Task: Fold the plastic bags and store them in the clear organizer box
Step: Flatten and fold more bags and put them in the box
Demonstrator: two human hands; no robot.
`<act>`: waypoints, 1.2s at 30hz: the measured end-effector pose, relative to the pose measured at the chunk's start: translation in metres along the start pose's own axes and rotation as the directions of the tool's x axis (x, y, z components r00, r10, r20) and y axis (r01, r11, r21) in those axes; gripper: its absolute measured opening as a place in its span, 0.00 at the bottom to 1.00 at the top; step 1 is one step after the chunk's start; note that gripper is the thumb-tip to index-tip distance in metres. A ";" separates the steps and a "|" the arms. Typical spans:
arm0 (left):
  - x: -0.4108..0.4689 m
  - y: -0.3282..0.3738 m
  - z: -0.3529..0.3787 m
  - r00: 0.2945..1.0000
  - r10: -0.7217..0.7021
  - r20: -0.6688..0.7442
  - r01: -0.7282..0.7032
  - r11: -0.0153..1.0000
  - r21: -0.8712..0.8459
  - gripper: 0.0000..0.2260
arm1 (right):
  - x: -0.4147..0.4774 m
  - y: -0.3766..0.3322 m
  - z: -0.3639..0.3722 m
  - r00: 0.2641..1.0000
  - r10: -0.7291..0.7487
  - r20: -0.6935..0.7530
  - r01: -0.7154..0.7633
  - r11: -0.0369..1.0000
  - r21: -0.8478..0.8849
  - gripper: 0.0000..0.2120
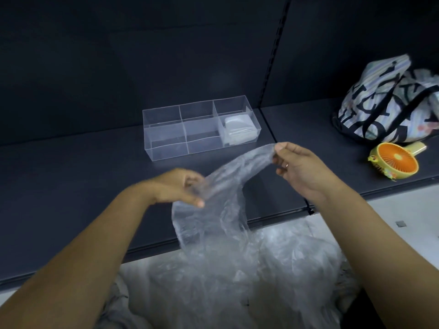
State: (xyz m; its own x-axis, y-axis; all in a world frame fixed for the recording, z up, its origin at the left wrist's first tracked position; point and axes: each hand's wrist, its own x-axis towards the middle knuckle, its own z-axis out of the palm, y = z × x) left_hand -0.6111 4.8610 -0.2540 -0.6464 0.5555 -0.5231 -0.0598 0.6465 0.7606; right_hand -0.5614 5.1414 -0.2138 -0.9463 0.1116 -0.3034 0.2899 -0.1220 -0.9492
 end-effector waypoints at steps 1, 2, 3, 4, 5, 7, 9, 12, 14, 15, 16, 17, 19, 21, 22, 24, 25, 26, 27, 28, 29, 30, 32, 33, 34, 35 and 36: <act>-0.002 -0.014 -0.003 0.998 -0.051 0.021 0.051 0.998 0.034 0.17 | 0.004 0.001 -0.008 1.000 0.018 0.002 -0.018 1.000 -0.005 0.12; -0.004 -0.026 -0.005 0.996 -0.088 0.027 0.087 0.995 0.047 0.13 | 0.007 0.002 -0.017 0.999 0.034 0.005 -0.034 0.999 -0.017 0.12; -0.007 -0.037 -0.007 0.993 -0.115 0.024 0.114 0.992 0.049 0.10 | 0.011 0.003 -0.025 0.999 0.048 0.010 -0.048 0.998 -0.036 0.12; -0.010 -0.045 -0.010 0.991 -0.135 0.016 0.135 0.990 0.044 0.08 | 0.015 0.005 -0.033 0.998 0.058 0.014 -0.057 0.996 -0.067 0.12; -0.012 -0.052 -0.013 0.989 -0.149 0.005 0.149 0.989 0.027 0.06 | 0.020 0.008 -0.041 0.998 0.066 0.017 -0.064 0.992 -0.109 0.12; -0.016 -0.062 -0.017 0.986 -0.168 -0.018 0.167 0.985 -0.034 0.04 | 0.029 0.013 -0.054 0.997 0.077 0.016 -0.072 0.977 -0.202 0.12; -0.017 -0.068 -0.018 0.982 -0.182 -0.049 0.176 0.978 -0.109 0.03 | 0.037 0.019 -0.064 0.997 0.082 -0.001 -0.079 0.951 -0.297 0.12; -0.013 -0.072 -0.014 0.962 -0.206 -0.176 0.112 0.894 -0.434 0.03 | 0.049 0.030 -0.074 0.996 0.084 -0.043 -0.094 0.894 -0.438 0.09; -0.005 -0.071 -0.006 0.910 -0.270 -0.315 0.024 0.793 -0.609 0.02 | 0.056 0.037 -0.076 0.994 0.079 -0.071 -0.104 0.864 -0.493 0.08; 0.000 -0.071 -0.002 0.859 -0.311 -0.407 -0.014 0.781 -0.625 0.03 | 0.058 0.041 -0.076 0.994 0.069 -0.082 -0.101 0.848 -0.521 0.08; 0.006 -0.071 0.002 0.795 -0.349 -0.497 -0.045 0.783 -0.621 0.03 | 0.060 0.044 -0.075 0.994 0.057 -0.089 -0.097 0.829 -0.550 0.08; 0.011 -0.072 0.005 0.729 -0.378 -0.571 -0.072 0.786 -0.614 0.04 | 0.061 0.047 -0.074 0.995 0.048 -0.089 -0.091 0.810 -0.579 0.09; 0.019 -0.075 0.006 0.631 -0.408 -0.659 -0.117 0.790 -0.601 0.05 | 0.064 0.052 -0.071 0.997 0.042 -0.071 -0.078 0.770 -0.633 0.10; 0.024 -0.077 0.003 0.583 -0.407 -0.703 -0.160 0.791 -0.590 0.05 | 0.069 0.054 -0.067 0.998 0.037 -0.057 -0.067 0.699 -0.712 0.10; 0.027 -0.077 0.002 0.566 -0.403 -0.719 -0.169 0.797 -0.580 0.04 | 0.072 0.054 -0.065 0.998 0.028 -0.058 -0.062 0.656 -0.752 0.09; 0.033 -0.074 -0.002 0.535 -0.404 -0.742 -0.189 0.799 -0.571 0.03 | 0.082 0.051 -0.060 0.996 -0.039 -0.086 -0.044 0.610 -0.791 0.07; 0.037 -0.072 -0.004 0.521 -0.409 -0.749 -0.206 0.791 -0.576 0.01 | 0.087 0.048 -0.056 0.989 -0.089 -0.117 -0.037 0.620 -0.784 0.06; 0.040 -0.069 -0.006 0.509 -0.423 -0.750 -0.225 0.775 -0.590 0.02 | 0.092 0.045 -0.053 0.977 -0.137 -0.162 -0.034 0.651 -0.759 0.06; 0.043 -0.067 -0.009 0.515 -0.445 -0.732 -0.247 0.741 -0.624 0.05 | 0.096 0.043 -0.050 0.960 -0.176 -0.216 -0.033 0.697 -0.716 0.06; 0.043 -0.066 -0.011 0.549 -0.470 -0.691 -0.266 0.685 -0.678 0.08 | 0.098 0.041 -0.046 0.943 -0.201 -0.264 -0.028 0.745 -0.666 0.06; 0.042 -0.065 -0.011 0.605 -0.493 -0.625 -0.277 0.606 -0.746 0.13 | 0.098 0.040 -0.043 0.929 -0.208 -0.306 -0.026 0.788 -0.615 0.08; 0.038 -0.066 -0.010 0.661 -0.513 -0.548 -0.262 0.527 -0.809 0.19 | 0.095 0.041 -0.041 0.920 -0.201 -0.337 -0.028 0.822 -0.568 0.11; 0.026 -0.072 -0.002 0.717 -0.557 -0.420 -0.168 0.447 -0.879 0.26 | 0.080 0.047 -0.035 0.916 -0.185 -0.355 -0.024 0.860 -0.509 0.12; 0.018 -0.076 0.005 0.736 -0.568 -0.368 -0.120 0.425 -0.897 0.27 | 0.067 0.052 -0.031 0.923 -0.168 -0.347 -0.021 0.876 -0.482 0.10; 0.011 -0.081 0.014 0.759 -0.570 -0.316 -0.079 0.402 -0.912 0.26 | 0.053 0.059 -0.027 0.934 -0.140 -0.329 -0.024 0.894 -0.448 0.09; 0.004 -0.084 0.024 0.782 -0.563 -0.266 -0.039 0.382 -0.923 0.24 | 0.037 0.066 -0.023 0.948 -0.101 -0.301 -0.036 0.908 -0.417 0.12; -0.002 -0.086 0.034 0.803 -0.553 -0.222 0.004 0.376 -0.927 0.23 | 0.019 0.073 -0.017 0.961 -0.049 -0.272 -0.063 0.918 -0.392 0.15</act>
State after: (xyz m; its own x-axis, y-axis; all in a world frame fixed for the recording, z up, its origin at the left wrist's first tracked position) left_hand -0.5790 4.8219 -0.3312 -0.6544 -0.0277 -0.7557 -0.7296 -0.2394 0.6406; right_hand -0.5562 5.1515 -0.2901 -0.8851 0.3811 -0.2672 0.3821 0.2672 -0.8846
